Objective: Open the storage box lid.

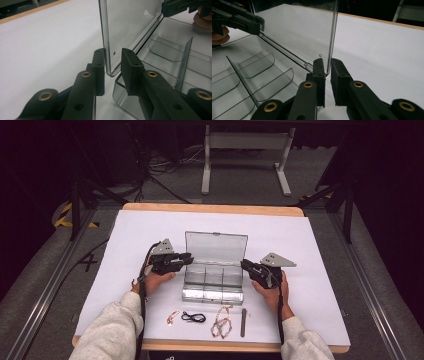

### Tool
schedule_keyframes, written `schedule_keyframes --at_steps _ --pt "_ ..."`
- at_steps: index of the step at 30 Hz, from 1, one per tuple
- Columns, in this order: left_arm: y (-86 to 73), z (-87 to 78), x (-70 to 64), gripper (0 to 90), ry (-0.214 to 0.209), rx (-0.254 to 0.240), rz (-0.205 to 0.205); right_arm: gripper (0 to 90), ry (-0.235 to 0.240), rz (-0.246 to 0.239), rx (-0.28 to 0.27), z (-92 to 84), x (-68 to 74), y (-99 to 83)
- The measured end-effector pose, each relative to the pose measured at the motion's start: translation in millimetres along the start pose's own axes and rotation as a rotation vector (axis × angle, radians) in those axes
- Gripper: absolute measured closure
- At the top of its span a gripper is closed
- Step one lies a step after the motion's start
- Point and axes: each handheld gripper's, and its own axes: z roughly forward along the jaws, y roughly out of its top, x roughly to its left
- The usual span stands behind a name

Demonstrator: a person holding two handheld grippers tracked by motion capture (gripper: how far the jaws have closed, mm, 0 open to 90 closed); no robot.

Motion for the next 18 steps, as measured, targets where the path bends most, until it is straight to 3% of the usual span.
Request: schedule_keyframes --at_steps 18 --pt "-0.2 0.0 0.0 68.7 0.019 -0.001 -0.009 80.9 0.009 0.024 -0.010 -0.7 -2.5 -2.0"
